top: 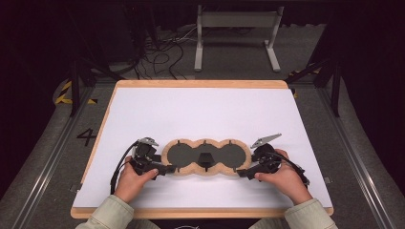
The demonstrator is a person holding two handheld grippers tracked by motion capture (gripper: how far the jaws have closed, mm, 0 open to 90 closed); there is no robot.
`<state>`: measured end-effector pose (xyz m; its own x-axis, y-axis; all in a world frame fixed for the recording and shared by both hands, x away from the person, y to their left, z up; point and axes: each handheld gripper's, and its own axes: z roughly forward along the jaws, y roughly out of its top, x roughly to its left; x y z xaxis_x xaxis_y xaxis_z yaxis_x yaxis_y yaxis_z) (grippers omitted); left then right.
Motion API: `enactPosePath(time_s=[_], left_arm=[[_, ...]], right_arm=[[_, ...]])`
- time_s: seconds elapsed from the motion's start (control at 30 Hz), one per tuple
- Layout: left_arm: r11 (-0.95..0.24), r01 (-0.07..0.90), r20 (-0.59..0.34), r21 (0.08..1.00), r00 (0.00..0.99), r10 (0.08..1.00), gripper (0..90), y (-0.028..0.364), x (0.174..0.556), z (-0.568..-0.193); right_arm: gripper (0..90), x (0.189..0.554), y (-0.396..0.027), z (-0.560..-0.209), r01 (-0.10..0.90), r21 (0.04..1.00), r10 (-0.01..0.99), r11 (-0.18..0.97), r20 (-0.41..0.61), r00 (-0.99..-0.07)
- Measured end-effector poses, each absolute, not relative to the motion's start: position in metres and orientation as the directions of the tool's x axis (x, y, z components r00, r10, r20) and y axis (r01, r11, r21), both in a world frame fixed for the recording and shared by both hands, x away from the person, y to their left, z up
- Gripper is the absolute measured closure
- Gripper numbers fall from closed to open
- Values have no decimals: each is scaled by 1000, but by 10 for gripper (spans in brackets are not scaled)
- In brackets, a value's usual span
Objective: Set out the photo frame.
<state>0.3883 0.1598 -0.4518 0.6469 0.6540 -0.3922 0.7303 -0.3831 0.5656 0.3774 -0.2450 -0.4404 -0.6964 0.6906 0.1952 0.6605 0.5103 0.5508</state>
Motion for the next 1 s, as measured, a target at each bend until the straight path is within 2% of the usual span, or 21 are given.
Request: enactPosePath(time_s=[0.33, 0.73, 0.8, 1.0], left_arm=[[-370, 744, -398, 557, 629, 667, 229, 160, 389, -451], [-351, 754, -395, 555, 610, 687, 267, 159, 388, -448], [-358, 738, -365, 571, 620, 695, 283, 160, 388, -447], [-326, 726, -355, 606, 613, 706, 334, 163, 384, -440]], right_arm=[[151, 379, -239, -435, 675, 492, 697, 550, 174, -695], [169, 380, -238, -431, 702, 473, 713, 533, 196, -674], [189, 380, -240, -430, 702, 486, 715, 521, 200, -670], [254, 376, -244, -420, 694, 530, 726, 487, 197, -659]])
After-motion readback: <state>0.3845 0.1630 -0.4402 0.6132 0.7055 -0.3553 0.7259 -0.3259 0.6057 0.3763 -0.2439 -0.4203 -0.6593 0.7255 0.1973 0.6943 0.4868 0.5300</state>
